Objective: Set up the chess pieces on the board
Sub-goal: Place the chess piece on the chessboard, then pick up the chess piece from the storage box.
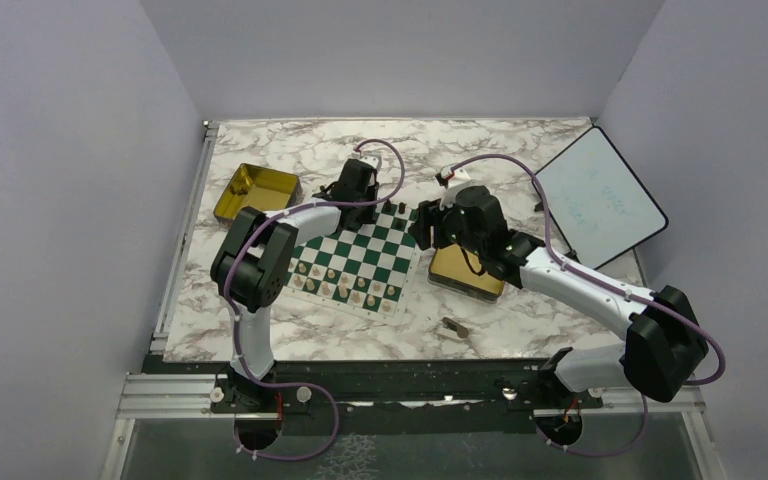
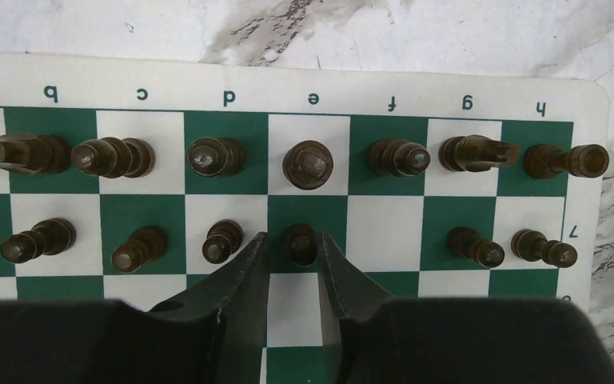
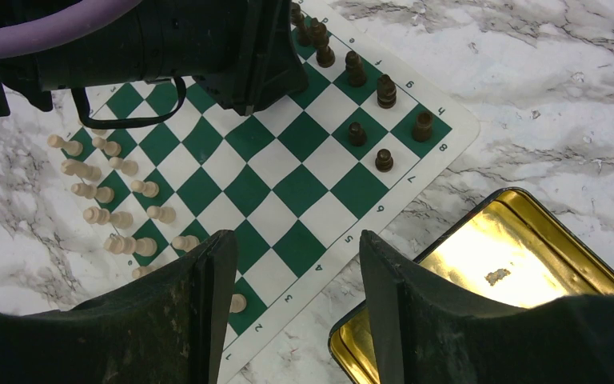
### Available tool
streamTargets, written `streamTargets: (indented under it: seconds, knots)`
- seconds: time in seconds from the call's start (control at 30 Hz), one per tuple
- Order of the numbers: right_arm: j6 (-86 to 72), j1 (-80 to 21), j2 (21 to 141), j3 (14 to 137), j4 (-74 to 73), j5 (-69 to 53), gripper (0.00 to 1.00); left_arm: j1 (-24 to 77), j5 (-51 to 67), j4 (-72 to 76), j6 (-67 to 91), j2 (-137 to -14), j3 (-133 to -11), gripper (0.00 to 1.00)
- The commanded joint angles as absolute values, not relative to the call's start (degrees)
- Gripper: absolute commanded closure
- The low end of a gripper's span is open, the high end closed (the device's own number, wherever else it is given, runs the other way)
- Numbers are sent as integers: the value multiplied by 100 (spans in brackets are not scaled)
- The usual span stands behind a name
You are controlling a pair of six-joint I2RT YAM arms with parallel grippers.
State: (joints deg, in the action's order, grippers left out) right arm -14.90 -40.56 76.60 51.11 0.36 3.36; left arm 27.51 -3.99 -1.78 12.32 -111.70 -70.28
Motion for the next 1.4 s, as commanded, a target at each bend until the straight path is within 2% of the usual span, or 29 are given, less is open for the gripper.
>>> streamTargets:
  seconds: [0.0,0.23,0.5,0.7,1.07,1.37]
  knots:
    - [-1424,-4103,7554,5079,237,361,38,2808,-501,-281,1119,-11141,-7249,69]
    - [-1424,-4100,7573,5084,246,344,37,2811,-444,-473,1090,-10867,-7516,62]
    - [-1424,-4104,7539,5078,237,356,37,2799,-459,-712,1125,-10557,-7767,58]
    - [-1424,-4102,7533,5076,246,338,37,2687,-924,-812,1185,-10333,-7844,55]
    - [-1400,-4104,7514,5032,242,395,37,1942,-1535,-704,1419,-9887,-7611,52]
    - [-1396,-4100,7573,5038,264,360,37,800,-2157,-679,2638,-9505,-7254,48]
